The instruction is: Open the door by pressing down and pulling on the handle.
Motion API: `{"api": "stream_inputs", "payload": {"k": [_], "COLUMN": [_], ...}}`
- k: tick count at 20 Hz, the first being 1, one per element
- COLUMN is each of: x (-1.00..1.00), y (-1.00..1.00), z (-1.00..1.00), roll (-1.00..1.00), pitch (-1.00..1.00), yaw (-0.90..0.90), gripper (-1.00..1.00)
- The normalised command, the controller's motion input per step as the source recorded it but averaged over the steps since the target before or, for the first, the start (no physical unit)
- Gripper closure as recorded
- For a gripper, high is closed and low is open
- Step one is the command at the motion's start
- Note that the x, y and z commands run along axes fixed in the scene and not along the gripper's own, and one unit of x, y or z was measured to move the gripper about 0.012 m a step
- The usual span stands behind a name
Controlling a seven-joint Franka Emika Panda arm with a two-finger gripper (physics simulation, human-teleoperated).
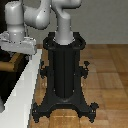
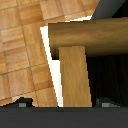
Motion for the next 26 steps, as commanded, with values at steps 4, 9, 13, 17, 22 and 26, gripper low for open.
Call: {"api": "stream_inputs", "payload": {"k": [4,9,13,17,22,26], "x": [0.00,0.00,0.00,0.00,0.00,0.00], "y": [0.00,0.00,0.00,0.00,0.00,0.00], "z": [0.00,0.00,0.00,0.00,-0.60,-0.75], "roll": [0.00,0.00,0.00,0.00,0.00,0.00], "pitch": [0.00,0.00,0.00,0.00,-0.09,-0.11], "yaw": [0.00,0.00,0.00,0.00,0.00,0.00], "gripper": [-1.00,1.00,1.00,1.00,1.00,1.00]}}
